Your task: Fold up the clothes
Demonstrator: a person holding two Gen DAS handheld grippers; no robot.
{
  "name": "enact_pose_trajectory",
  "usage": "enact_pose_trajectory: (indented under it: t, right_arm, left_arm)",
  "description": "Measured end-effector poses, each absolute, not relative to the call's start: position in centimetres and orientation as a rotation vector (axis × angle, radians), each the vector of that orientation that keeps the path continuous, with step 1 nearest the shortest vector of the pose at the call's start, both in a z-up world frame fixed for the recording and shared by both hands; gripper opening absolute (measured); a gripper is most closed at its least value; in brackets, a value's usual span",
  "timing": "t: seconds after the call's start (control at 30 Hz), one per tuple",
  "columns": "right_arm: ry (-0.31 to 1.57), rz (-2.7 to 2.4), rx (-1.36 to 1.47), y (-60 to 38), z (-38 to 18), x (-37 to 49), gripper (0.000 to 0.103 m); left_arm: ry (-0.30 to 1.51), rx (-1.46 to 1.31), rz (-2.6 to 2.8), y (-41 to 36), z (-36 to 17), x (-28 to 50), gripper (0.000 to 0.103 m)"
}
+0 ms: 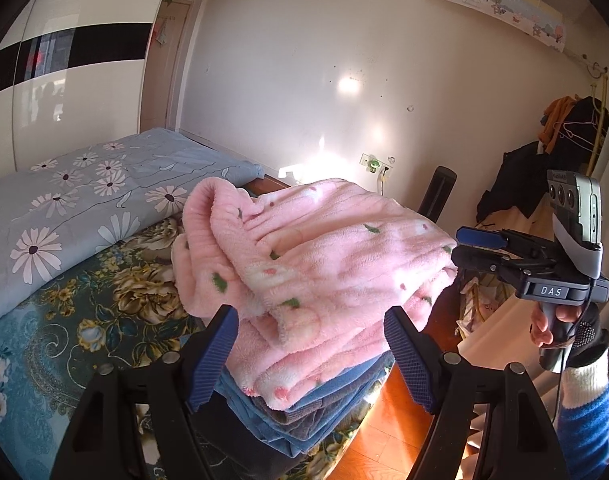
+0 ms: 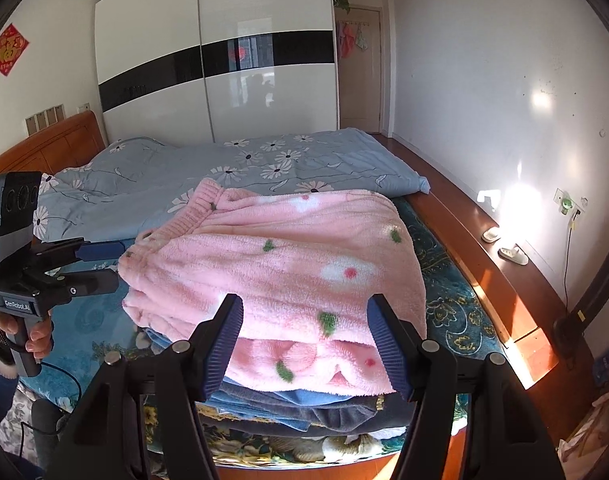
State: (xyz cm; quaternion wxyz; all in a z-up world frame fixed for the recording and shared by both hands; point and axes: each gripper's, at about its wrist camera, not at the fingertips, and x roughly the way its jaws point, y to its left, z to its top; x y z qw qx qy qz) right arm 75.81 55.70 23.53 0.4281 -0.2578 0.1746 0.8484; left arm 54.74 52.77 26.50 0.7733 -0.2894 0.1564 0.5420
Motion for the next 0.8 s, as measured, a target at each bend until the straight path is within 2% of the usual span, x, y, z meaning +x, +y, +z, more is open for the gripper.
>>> enact_pose_trajectory:
  t: [0.1, 0.3, 0.37, 0.5, 0.67, 0.73, 0.8]
  right_arm:
    - [0.435, 2.118, -0.626, 54.3, 22.9, 75.8, 0.066]
    - [0.439, 2.119, -0.586, 51.3, 21.7, 75.7, 0.067]
    - [0.453, 2.130, -0.560, 50.1, 21.1, 75.6, 0.075]
    - [0.480, 2.151, -0.506, 47.9, 19.9, 75.3, 0.085]
    - [0.510, 2.145, -0.459, 45.4, 19.1, 75.2, 0.088]
    - [0.505, 2.116, -0.448, 44.7, 19.0, 75.2, 0.102]
    - [0.501, 2.079, -0.448, 44.0, 18.9, 75.3, 0.103]
  left_arm:
    - [0.333, -0.637, 1.179, 51.7, 26.2, 54.7, 0.079]
    - [0.400, -0.538, 1.228, 48.2, 24.4, 56.5, 0.095]
    - [0.400, -0.531, 1.216, 47.1, 23.6, 56.7, 0.100]
    - [0.379, -0.520, 1.221, 44.8, 22.1, 56.8, 0.103]
    - [0.346, -0.488, 1.294, 41.8, 20.9, 56.3, 0.103]
    - [0.343, -0.474, 1.315, 40.9, 20.7, 56.5, 0.103]
    - [0.340, -0.462, 1.335, 40.0, 20.5, 56.7, 0.103]
